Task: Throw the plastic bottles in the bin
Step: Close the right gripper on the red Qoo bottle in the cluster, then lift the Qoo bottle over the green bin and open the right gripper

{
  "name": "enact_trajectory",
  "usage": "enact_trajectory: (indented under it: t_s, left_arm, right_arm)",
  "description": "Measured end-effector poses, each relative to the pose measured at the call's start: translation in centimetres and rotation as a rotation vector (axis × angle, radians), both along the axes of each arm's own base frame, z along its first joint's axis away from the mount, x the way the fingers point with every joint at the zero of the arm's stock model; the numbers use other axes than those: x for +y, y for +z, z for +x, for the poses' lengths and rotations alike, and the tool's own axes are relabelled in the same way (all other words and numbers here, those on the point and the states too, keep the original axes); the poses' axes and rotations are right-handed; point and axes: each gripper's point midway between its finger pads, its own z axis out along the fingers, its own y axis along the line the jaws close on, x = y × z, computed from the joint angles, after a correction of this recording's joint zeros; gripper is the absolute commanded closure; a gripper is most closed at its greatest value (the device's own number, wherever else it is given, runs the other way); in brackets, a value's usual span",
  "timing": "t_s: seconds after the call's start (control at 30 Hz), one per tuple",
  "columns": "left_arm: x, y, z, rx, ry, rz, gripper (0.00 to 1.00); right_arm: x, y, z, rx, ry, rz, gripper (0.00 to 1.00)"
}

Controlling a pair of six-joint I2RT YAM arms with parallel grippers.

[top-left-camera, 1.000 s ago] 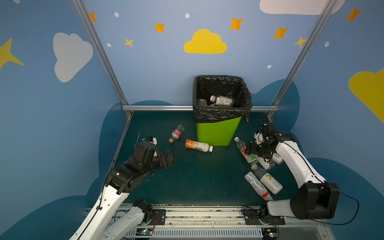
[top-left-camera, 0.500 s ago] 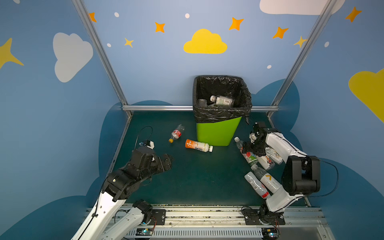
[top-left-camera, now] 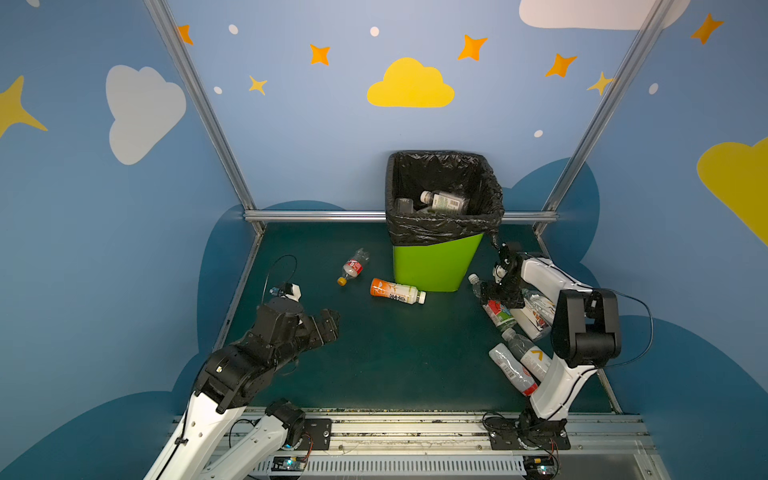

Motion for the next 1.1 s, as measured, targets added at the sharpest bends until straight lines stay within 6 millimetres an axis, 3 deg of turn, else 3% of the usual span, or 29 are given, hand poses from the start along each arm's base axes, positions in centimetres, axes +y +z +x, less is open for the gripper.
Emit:
enact_trajectory:
  t_s: [0.2,0.47,0.7,0.8,0.97,1.1]
  left_arm:
    - [0.2,0.0,-0.1,0.006,0.020,-0.011,0.00]
    - [0.5,0.1,-0.3,0.000,0.043,-0.020,0.00]
    - [0.6,0.1,-0.2,-0.001,0.049,-0.020,0.00]
    - [0.6,0.1,-0.2,0.000,0.051,-0.023,0.00]
    - [0.6,0.1,-0.2,0.003,0.055,-0.028,0.00]
    - [0.4,-0.1,-0.1,0.017,0.055,-0.026,0.00]
  right_arm:
    - [0.5,-0.7,0.2,0.017,0.000,0.029,0.17]
    - [1.4,-0.8,0.5,0.024,0.001,0.076,0.43]
    - [2.1,-0.1,0.4,0.019,-0.022,0.137,0.51]
    - [2.1,1.9,0.6,-0.026,-0.042,0.169,0.51]
    - [0.9,7.9,-0.1,-0.180,-0.100,0.220,0.51]
    - [-0.7,12.8,-1.9,-0.299,-0.146,0.235,0.49]
